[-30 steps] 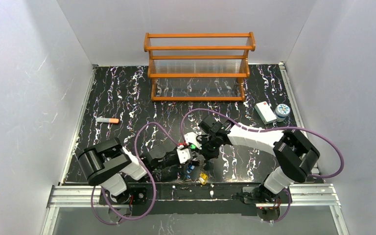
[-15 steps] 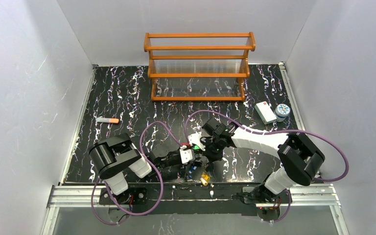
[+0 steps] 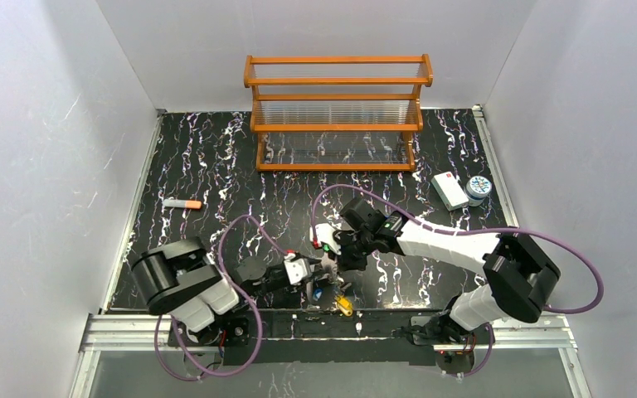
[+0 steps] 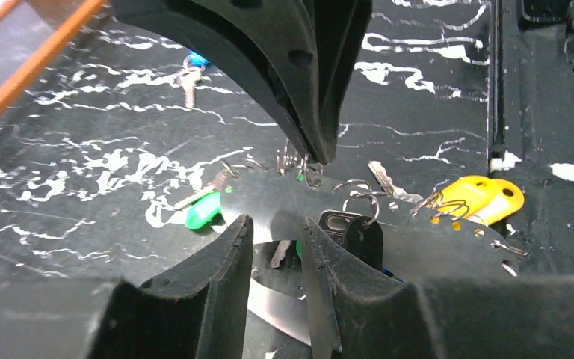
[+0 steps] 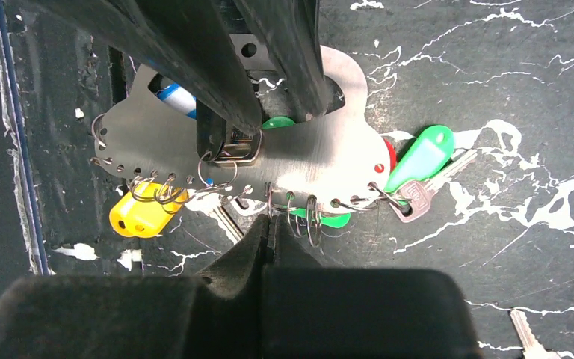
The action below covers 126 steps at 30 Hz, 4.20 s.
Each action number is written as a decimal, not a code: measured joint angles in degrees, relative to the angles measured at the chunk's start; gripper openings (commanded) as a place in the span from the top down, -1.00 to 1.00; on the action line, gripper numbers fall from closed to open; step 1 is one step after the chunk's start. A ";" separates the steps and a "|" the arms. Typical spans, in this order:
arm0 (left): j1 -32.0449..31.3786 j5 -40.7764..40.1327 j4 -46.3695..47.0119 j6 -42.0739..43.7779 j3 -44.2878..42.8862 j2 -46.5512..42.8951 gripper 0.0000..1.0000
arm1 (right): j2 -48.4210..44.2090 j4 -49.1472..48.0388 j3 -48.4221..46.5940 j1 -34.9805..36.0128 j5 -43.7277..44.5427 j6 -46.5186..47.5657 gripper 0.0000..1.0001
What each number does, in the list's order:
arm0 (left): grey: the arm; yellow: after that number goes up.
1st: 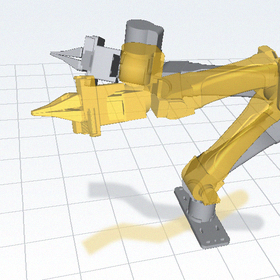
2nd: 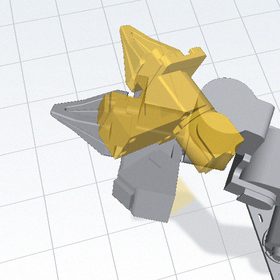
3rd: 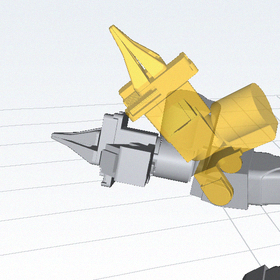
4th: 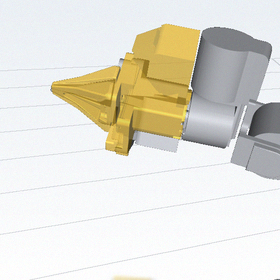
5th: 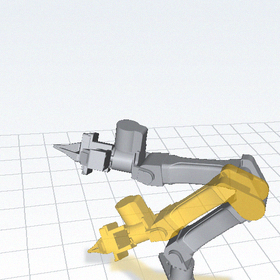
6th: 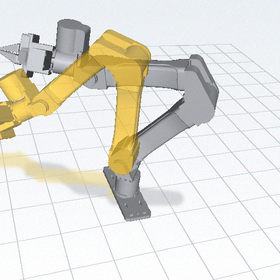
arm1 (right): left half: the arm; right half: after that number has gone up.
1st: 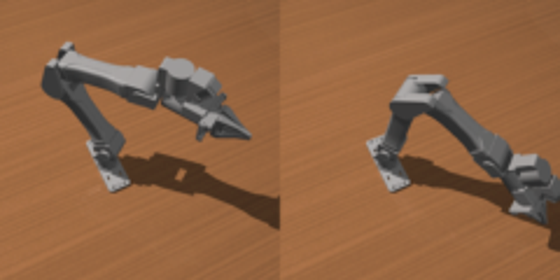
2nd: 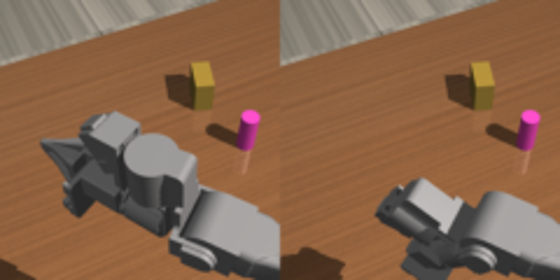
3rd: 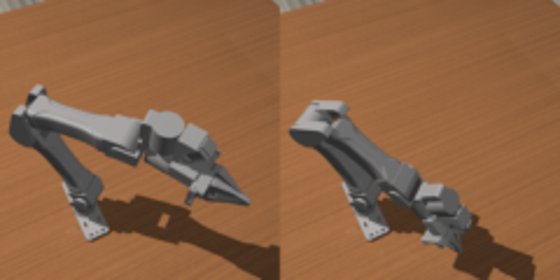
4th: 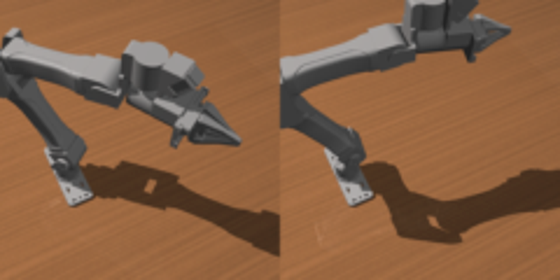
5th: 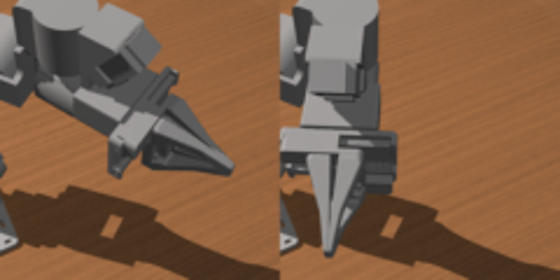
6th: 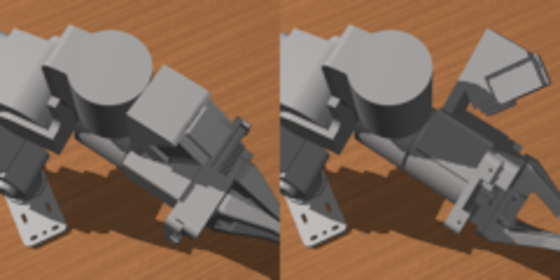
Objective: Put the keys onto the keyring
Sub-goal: Adjust the key on the keyring.
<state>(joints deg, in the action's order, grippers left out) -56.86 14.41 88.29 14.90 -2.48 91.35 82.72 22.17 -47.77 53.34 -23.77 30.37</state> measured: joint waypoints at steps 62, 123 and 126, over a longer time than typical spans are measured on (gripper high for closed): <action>-0.70 6.62 -10.10 0.48 -6.05 -3.85 1.00 | -2.32 -0.74 0.31 0.00 -3.39 1.49 0.97; -0.76 -3.26 -1.84 -11.96 -0.07 -11.45 1.00 | -19.06 -34.86 18.43 -12.48 -21.55 -18.32 0.45; -0.74 -3.28 -1.66 -12.31 -0.07 -13.42 1.00 | -17.33 -36.52 18.45 -12.48 -23.08 -19.28 0.45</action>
<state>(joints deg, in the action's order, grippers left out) -57.60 11.14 86.63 2.59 -2.55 77.93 65.39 -14.35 -29.32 40.86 -46.85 11.09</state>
